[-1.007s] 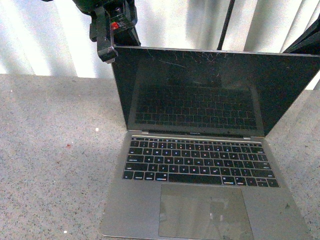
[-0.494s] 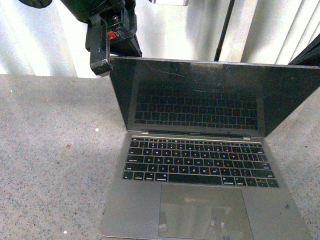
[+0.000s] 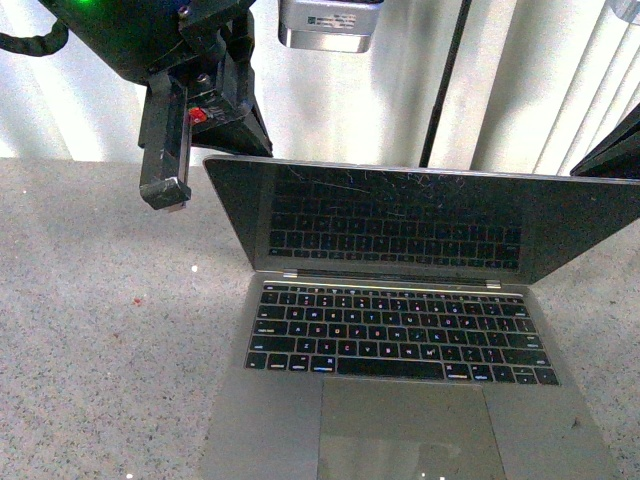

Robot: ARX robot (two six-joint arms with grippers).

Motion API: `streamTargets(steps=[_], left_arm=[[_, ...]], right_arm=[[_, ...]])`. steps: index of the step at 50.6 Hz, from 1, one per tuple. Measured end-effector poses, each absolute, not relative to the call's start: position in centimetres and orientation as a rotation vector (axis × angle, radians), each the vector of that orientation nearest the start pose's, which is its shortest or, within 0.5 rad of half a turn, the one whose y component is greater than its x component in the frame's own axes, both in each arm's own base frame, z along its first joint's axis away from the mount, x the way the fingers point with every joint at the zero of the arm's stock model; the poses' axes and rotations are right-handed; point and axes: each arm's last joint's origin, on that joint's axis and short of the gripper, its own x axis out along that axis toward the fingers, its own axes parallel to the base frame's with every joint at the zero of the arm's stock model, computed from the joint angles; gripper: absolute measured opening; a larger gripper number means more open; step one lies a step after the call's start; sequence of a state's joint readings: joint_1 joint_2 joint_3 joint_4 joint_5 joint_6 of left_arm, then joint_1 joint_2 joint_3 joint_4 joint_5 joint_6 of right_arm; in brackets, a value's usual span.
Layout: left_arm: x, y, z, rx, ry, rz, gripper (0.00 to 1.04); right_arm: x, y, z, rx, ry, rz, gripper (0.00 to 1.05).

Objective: Close laptop

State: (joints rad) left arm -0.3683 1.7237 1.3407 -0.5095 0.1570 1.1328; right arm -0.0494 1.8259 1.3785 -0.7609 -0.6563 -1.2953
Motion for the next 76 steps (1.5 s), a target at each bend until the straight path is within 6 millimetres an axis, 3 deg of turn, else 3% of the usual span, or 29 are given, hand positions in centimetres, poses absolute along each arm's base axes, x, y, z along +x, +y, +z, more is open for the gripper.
streamTargets(steps=[18, 76], left_arm=[[32.4, -14.2, 23.2, 1.124, 0.541, -0.989, 0.04], [28.0, -14.2, 17.2, 1.072, 0.600, -1.073, 0.04]], right_arm=[[34.7, 0.7, 20.4, -0.681, 0.646, 1.165, 0.03], [31.1, 2.9, 15.2, -0.633, 0.645, 1.220, 0.03]])
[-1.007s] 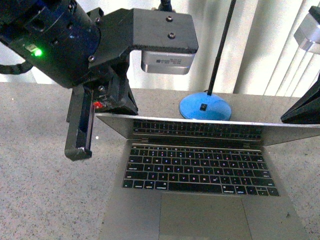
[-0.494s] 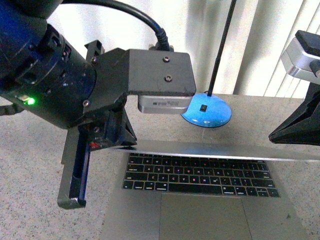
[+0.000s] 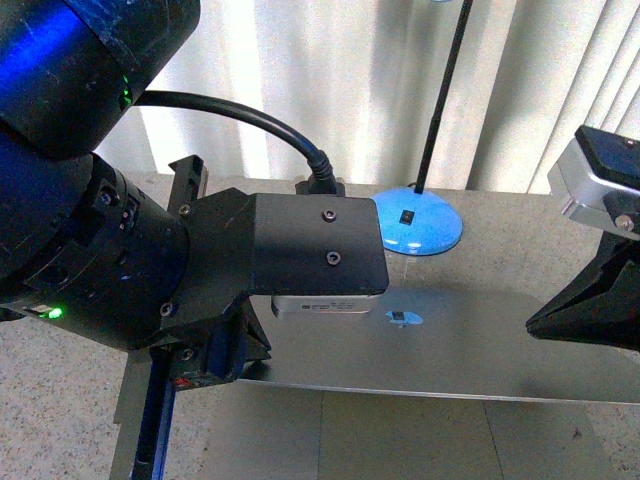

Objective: Close laptop

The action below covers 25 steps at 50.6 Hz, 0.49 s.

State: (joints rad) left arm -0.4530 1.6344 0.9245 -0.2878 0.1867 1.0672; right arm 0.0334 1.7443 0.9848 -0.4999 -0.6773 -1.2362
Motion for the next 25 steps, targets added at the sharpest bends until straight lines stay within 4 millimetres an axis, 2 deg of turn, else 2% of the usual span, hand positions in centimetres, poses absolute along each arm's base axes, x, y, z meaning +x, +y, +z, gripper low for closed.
streamTargets(steps=[25], left_arm=[[27.4, -14.4, 15.9, 1.051, 0.612, -1.081, 0.04]], right_arm=[[29.7, 3.0, 13.1, -0.609, 0.669, 1.233, 0.03]])
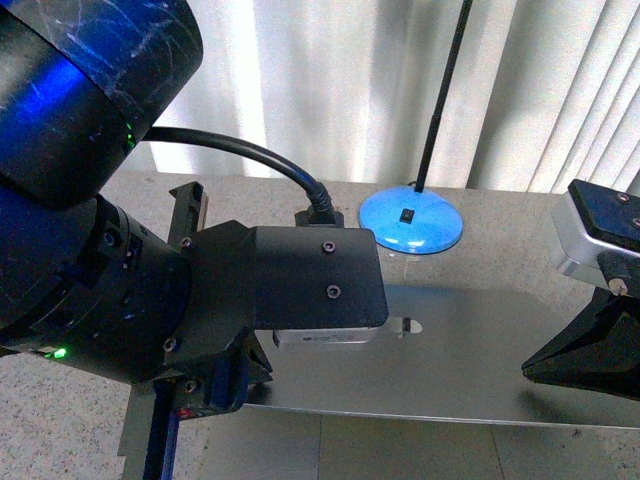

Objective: Close laptop

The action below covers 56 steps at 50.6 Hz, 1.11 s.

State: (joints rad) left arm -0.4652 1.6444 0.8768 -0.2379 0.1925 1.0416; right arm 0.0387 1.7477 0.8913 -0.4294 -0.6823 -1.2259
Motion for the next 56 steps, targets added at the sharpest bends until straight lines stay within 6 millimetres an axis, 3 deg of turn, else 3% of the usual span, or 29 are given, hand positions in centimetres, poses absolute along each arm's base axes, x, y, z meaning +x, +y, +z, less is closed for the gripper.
streamTargets(steps=[28, 44, 56], left_arm=[[26.2, -14.7, 13.6, 1.040, 0.637, -1.108, 0.04], [24.5, -13.9, 11.0, 1.068, 0.716, -1.125, 0.04], [23.8, -13.5, 10.3, 1.086, 0.732, -1.137, 0.04]], right_arm=[[27.8, 2.8, 10.0, -0.573, 0.740, 1.250, 0.03], [26.0, 3.3, 7.3, -0.563, 0.808, 1.272, 0.03], [25.8, 3.6, 7.1, -0.559, 0.809, 1.270, 0.03]])
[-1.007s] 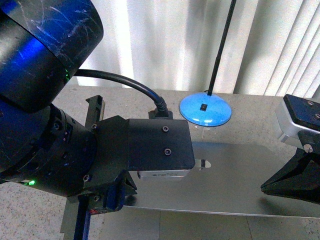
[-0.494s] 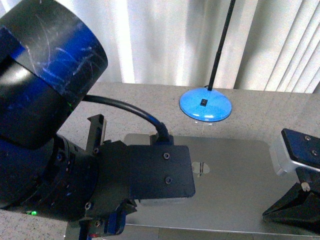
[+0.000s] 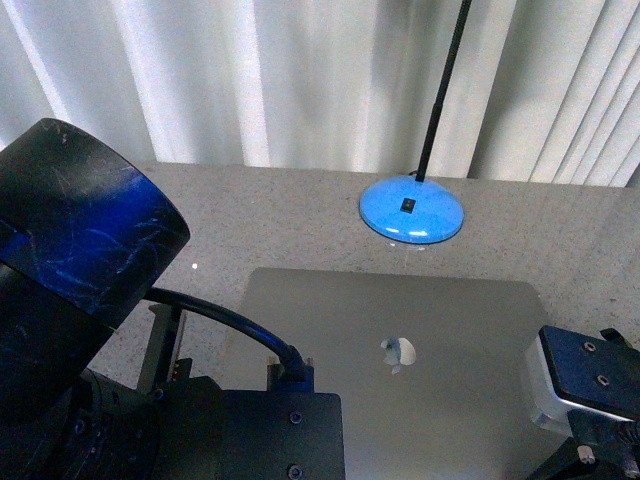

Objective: Close laptop

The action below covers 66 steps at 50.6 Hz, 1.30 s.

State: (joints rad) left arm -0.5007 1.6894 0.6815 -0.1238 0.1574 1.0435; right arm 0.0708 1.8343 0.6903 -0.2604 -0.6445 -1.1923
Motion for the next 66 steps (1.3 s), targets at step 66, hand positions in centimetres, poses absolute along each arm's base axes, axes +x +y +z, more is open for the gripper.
streamTargets(steps=[66], left_arm=[[16.1, 2.5, 16.8, 0.322, 0.124, -0.010, 0.04]], right_arm=[[20.9, 2.8, 21.1, -0.349, 0.022, 0.040, 0.03]])
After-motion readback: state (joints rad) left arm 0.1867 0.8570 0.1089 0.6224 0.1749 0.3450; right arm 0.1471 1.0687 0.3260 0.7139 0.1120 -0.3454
